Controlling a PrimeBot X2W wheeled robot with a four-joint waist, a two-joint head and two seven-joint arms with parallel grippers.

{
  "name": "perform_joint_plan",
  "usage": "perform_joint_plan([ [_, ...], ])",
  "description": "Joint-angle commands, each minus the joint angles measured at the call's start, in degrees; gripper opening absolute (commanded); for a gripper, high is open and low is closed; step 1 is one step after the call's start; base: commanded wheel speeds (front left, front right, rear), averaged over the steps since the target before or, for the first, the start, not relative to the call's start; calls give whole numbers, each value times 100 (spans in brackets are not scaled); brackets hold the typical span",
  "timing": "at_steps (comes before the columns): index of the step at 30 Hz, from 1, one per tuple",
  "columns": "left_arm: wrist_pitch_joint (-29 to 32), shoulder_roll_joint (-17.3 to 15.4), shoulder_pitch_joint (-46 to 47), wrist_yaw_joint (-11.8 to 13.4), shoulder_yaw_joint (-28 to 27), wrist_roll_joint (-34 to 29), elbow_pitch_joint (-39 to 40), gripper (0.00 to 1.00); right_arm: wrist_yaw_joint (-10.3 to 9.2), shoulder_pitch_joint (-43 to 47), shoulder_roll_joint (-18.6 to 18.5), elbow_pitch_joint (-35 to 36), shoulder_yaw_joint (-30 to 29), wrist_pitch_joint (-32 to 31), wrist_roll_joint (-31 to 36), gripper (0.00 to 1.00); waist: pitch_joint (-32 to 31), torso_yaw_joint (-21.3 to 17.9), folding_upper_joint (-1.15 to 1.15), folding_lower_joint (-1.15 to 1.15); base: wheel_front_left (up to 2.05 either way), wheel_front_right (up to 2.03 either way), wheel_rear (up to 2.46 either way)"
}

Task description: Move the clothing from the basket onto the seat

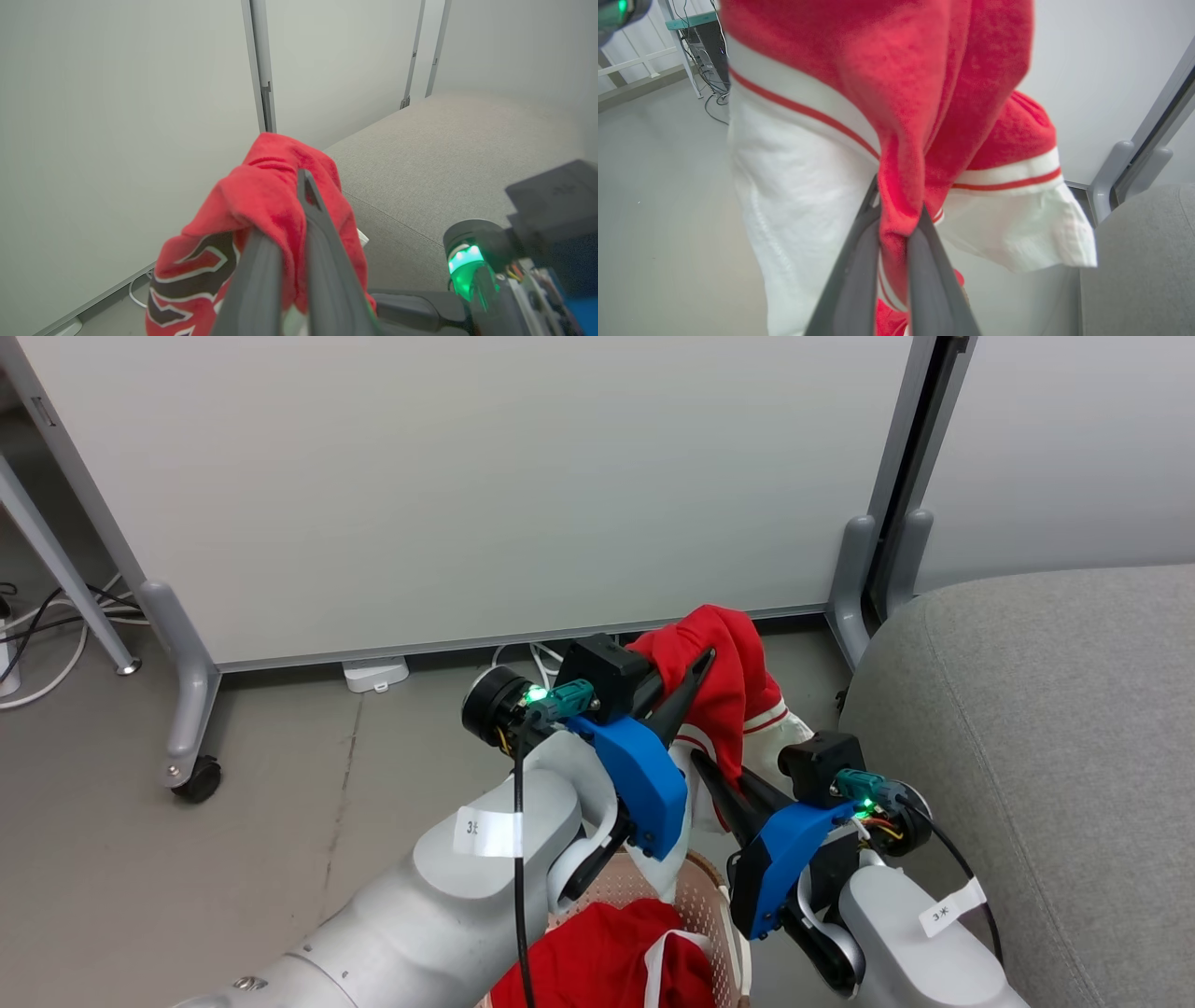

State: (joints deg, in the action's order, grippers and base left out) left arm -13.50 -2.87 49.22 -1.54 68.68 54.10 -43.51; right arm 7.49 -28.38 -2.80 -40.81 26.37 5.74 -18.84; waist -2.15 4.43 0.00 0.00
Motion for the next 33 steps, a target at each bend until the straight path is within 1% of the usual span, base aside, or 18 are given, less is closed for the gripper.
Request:
perform_joint_plan([
  [1, -48, -3, 106, 25, 23, 41, -17, 0, 1, -112, -15, -80, 45, 74, -52, 0, -4, -15, 0, 0, 0, 0, 0],
  [14, -105, -3, 131, 64, 158, 246, -42, 0, 1, -223, -15, -370, 226, 273, -226, 0, -19, -90, 0, 0, 0, 0, 0],
  [15, -110, -3, 124, 72, 158, 270, -45, 9, 1, -230, -15, -389, 234, 283, -231, 0, -19, -96, 0, 0, 0, 0, 0],
  [16, -110, -3, 124, 72, 158, 270, -45, 9, 1, -230, -15, -389, 234, 283, -231, 0, -19, -96, 0, 0, 0, 0, 0],
  [17, -115, -3, 124, 79, 161, 293, -51, 45, 1, -236, -15, -406, 240, 290, -235, 0, -20, -100, 0, 0, 0, 0, 0],
  [18, -119, -3, 129, 85, 165, 303, -53, 100, 1, -242, -15, -421, 245, 291, -242, 0, -22, -103, 0, 0, 0, 0, 0],
  [28, -142, -4, 122, 112, 242, 406, -83, 100, 1, -329, -15, -538, 260, 385, -272, 0, -35, -138, 0, 0, 0, 0, 0],
  [33, -174, -6, -129, 178, 110, 365, -97, 100, 1, -349, -15, -569, 200, 449, -267, 0, -38, -180, 0, 0, 0, 0, 0],
])
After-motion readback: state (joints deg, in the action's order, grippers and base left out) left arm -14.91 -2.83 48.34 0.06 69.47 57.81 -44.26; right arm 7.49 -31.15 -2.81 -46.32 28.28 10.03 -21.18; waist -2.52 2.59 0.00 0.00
